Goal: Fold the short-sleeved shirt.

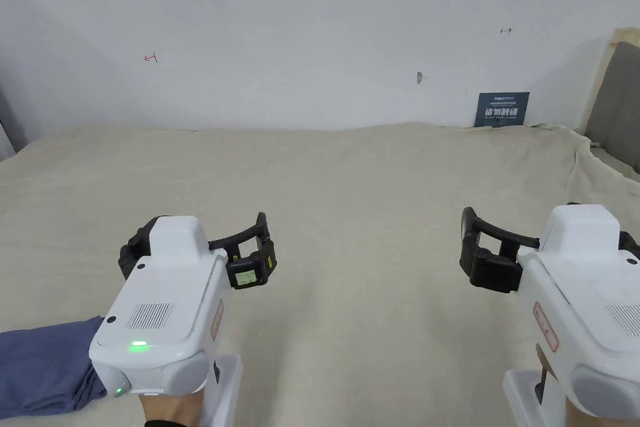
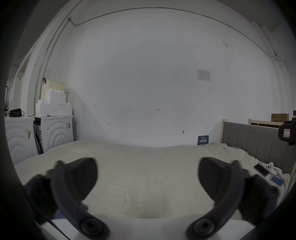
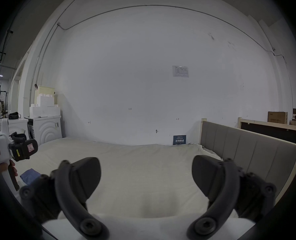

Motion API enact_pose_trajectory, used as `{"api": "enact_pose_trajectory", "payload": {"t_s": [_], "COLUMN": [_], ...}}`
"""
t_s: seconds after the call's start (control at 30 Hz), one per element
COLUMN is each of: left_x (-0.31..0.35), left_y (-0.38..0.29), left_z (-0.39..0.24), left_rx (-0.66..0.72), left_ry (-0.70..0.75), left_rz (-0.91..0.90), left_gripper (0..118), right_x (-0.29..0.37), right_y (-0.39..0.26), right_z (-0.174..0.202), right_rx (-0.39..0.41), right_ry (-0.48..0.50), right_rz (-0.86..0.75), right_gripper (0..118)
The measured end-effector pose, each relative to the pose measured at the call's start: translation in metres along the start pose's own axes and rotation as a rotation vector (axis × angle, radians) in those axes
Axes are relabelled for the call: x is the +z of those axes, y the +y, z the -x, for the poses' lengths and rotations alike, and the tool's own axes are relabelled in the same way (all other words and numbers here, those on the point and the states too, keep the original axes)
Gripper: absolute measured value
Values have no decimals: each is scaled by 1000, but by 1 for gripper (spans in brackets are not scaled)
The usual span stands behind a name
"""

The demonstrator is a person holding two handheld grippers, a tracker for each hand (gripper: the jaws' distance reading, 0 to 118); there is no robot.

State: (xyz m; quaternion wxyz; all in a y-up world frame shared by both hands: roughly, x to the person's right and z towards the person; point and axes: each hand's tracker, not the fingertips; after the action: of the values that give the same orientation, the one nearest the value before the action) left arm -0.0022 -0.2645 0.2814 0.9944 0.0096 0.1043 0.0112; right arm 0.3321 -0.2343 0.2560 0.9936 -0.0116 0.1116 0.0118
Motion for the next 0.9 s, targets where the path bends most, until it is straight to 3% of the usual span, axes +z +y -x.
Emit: {"api": "enact_pose_trajectory", "payload": {"t_s": [0.17,0.9], "left_x": [1,3], "left_y": [0,0], "left_z": [2,2], "left_rx": [-5,-35], "left_ry": [22,27], "left_rz": [-9,-24], "left_gripper": [118,118], "right_x": [1,-3], "right_y": [1,-2], "right_z": [0,1], "right_rx": [1,-1], "right_ry": [5,6], "right_rz": [3,-5], "right_gripper": [118,118]}}
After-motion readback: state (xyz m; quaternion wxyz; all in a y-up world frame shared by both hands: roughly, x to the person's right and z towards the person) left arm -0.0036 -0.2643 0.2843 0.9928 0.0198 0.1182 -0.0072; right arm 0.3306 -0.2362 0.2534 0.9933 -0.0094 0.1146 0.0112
